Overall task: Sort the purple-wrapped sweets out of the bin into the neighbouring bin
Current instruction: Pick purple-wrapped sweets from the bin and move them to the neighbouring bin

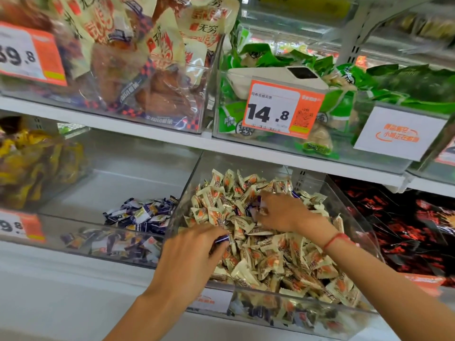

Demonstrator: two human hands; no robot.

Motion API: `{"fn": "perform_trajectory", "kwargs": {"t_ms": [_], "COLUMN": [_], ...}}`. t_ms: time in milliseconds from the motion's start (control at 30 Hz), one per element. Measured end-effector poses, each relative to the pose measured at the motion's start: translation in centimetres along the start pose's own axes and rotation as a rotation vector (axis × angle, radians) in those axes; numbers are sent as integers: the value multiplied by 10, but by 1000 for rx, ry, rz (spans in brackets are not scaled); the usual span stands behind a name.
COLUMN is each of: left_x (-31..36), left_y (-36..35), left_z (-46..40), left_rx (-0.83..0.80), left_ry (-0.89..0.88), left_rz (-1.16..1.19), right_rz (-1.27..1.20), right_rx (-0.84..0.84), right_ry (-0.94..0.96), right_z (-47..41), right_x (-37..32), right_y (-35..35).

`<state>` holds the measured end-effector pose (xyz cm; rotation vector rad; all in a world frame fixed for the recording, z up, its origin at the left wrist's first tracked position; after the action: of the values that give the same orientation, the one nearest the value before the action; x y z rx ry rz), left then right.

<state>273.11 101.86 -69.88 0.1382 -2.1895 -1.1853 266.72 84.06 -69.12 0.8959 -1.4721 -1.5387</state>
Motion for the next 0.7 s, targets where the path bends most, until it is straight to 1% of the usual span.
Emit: {"fn": "perform_trajectory", "kwargs": {"t_ms": [100,200,267,333,433,500,633,700], "left_x": [-1,1,2,4,4,5,6,7], "left_y": [-1,-1,1,2,6,9,11,11], "left_z": [0,0,1,2,3,4,7,8], "left_rx": [10,0,-4,-12,2,23,40,38], "left_ry": [-4,-1,-1,0,-9,-24,-46,-51], "left_rz": [-5,-8,3,21,34,46,42,51], "right_rz": [124,108,84,41,-203,-370,-564,-673], "right_rx": [-7,57,118,108,46,60,110,102], "right_ry": [-59,-53,-13,73,246,336,362,305], "right_z": [-18,-26,-27,-28,-20,-6,29,43], "right_x": [5,5,4,-2,-25,-43,-49,-36], "right_y": [-18,-19,-17,-21,-23,-13,0,4]}}
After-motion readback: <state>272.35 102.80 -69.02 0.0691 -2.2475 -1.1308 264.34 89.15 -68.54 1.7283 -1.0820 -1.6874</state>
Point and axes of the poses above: each hand's wrist, its own z-axis away from the middle knuckle, its own y-axis out of the back of the hand, x = y × z, the point moved 9 cm from there along -z, towards the middle knuckle, and after that the axes turned 14 degrees about y, right-handed, at the moved point
